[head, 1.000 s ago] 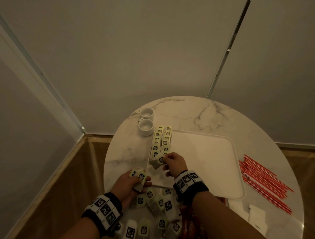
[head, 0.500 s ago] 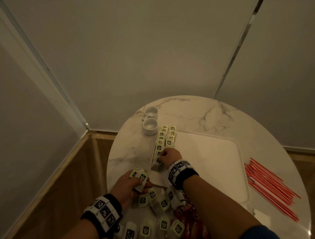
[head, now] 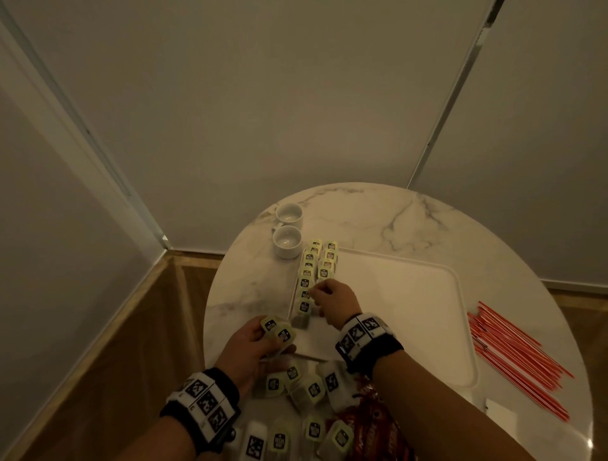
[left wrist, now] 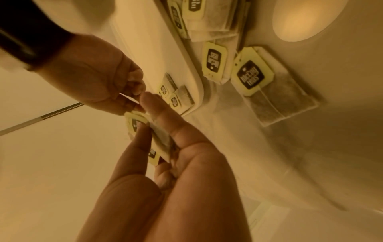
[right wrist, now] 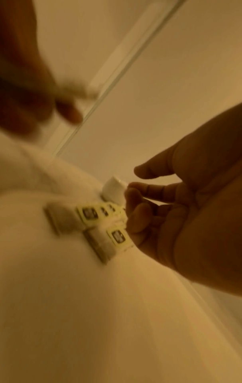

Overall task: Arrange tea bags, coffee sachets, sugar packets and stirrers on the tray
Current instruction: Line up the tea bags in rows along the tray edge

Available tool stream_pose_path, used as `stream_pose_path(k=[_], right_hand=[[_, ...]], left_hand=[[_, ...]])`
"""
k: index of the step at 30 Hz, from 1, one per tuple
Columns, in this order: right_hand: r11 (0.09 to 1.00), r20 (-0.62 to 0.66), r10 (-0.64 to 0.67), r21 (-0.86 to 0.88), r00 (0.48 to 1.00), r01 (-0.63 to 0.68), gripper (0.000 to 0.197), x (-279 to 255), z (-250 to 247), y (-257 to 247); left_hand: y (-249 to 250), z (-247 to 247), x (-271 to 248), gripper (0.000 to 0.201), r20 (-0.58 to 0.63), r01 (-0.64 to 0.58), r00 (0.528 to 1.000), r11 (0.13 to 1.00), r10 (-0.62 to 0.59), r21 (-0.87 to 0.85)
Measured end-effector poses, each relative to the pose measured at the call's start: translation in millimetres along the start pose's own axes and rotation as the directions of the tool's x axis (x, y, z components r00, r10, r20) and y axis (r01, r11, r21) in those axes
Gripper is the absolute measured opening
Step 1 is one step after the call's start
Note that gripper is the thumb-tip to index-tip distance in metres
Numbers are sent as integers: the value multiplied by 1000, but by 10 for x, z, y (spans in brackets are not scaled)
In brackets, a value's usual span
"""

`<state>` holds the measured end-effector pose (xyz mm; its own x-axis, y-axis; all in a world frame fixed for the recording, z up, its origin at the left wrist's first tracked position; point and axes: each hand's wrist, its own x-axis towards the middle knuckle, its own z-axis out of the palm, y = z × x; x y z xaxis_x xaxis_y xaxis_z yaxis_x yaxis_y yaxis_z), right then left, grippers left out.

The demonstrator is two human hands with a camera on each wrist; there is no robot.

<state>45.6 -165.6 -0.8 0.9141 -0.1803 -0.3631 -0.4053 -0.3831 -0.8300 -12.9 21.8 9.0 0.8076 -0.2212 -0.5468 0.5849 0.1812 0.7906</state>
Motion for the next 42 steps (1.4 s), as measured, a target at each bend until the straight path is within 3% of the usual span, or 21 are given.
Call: stream_pose_path(k=[2, 5, 8, 10, 14, 17, 21, 23, 28, 33, 37, 42], right_hand=[[990, 161, -8, 142, 987, -15, 17, -221, -22, -35], [987, 304, -65, 157, 951, 17, 15, -492, 16, -45], [993, 271, -101, 87, 957, 80, 16, -593, 62, -3], [994, 232, -109, 51, 967, 100, 11, -603, 59, 30], [995, 240, -89, 63, 967, 76, 5, -599, 49, 89], [987, 211, -31, 159, 977, -3, 20, -556, 28, 147], [903, 185, 63, 407, 981, -135, 9, -445, -93, 214], [881, 153, 110, 442, 982, -168, 10, -335, -166, 258], [978, 70, 160, 126, 985, -168, 12, 2, -192, 377], [975, 15, 107, -195, 994, -102, 20, 188, -91, 442], [967, -76, 95, -229, 993, -111, 18, 207, -67, 468], [972, -83, 113, -197, 990, -127, 19, 227, -46, 500]], left_hand=[[6, 23, 3, 27, -9, -29, 1000, 999, 29, -34], [18, 71, 0, 28, -18, -60, 998, 997, 59, -40], [14, 129, -1, 31, -18, -77, 997, 997, 77, -27], [5, 153, -4, 20, -33, -71, 997, 994, 68, -80], [-14, 170, -10, 18, -60, -49, 997, 992, 43, -114], [-37, 168, 12, 17, -82, -37, 996, 995, 29, -94], [-37, 127, 55, 11, -117, -24, 993, 993, 10, -120], [-38, 98, 77, 8, -153, -27, 988, 996, 15, -81], [-52, 53, 112, 7, -213, -46, 975, 996, 61, 73], [-24, 77, 72, 9, -227, -62, 968, 980, 105, 190], [-10, 44, 70, 9, -228, -50, 968, 974, 101, 220], [-23, 29, 68, 10, -213, -34, 974, 976, 80, 213]])
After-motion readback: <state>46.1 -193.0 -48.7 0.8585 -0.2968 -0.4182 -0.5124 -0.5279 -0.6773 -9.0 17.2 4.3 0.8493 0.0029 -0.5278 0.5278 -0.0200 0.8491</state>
